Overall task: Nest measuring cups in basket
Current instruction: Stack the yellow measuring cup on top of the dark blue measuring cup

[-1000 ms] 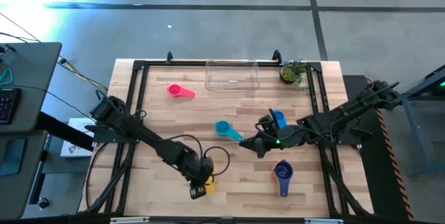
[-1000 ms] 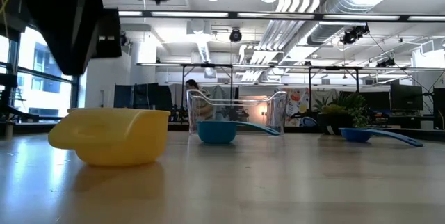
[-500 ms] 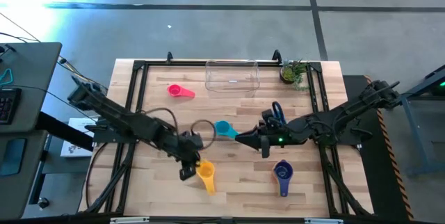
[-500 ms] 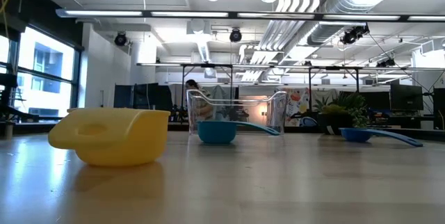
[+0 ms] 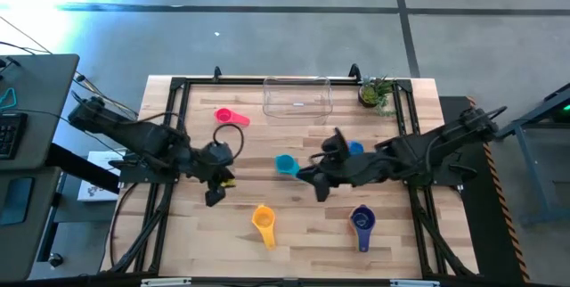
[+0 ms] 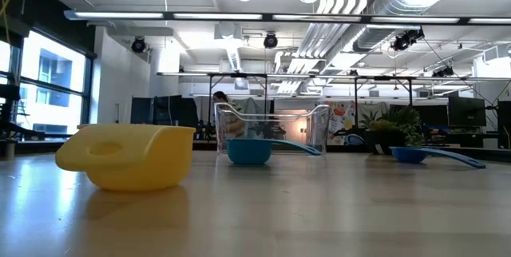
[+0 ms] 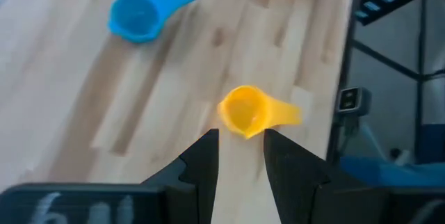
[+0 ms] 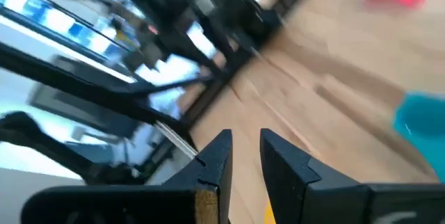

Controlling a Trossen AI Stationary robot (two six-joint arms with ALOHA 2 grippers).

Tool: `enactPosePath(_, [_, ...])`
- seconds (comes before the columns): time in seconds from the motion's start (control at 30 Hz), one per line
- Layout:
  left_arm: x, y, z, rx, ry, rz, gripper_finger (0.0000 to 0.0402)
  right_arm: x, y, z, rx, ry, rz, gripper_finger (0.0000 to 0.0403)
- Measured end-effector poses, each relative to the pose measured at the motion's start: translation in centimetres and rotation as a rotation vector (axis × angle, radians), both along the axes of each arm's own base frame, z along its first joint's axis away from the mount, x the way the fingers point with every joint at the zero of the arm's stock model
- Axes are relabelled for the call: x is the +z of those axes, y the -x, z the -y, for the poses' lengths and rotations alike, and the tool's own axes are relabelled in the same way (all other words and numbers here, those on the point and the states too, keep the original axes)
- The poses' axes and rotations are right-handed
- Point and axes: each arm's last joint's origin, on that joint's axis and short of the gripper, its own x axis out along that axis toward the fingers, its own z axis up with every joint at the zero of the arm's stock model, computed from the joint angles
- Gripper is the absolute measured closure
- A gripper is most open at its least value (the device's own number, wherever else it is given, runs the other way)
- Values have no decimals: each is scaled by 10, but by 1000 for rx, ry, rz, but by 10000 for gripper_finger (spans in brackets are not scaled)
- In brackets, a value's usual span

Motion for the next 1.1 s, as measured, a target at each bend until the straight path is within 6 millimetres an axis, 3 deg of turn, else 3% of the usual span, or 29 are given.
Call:
enactPosePath(0.27, [11,23,-12,42,-36,24,296,-34,-43,-17,-27,-98,-199,336])
enactPosePath(0.53, [14,30,-15,7,-72,35,296,-85,-77,-34,14,-141,-350,336])
enactPosePath(0.77, [13,31,-16,-22,-101,23,296,-126,-94,-44,53,-181,-463,336])
enactPosePath(1.1, [13,32,-16,-23,-104,17,296,-161,-109,-49,49,-156,-501,336])
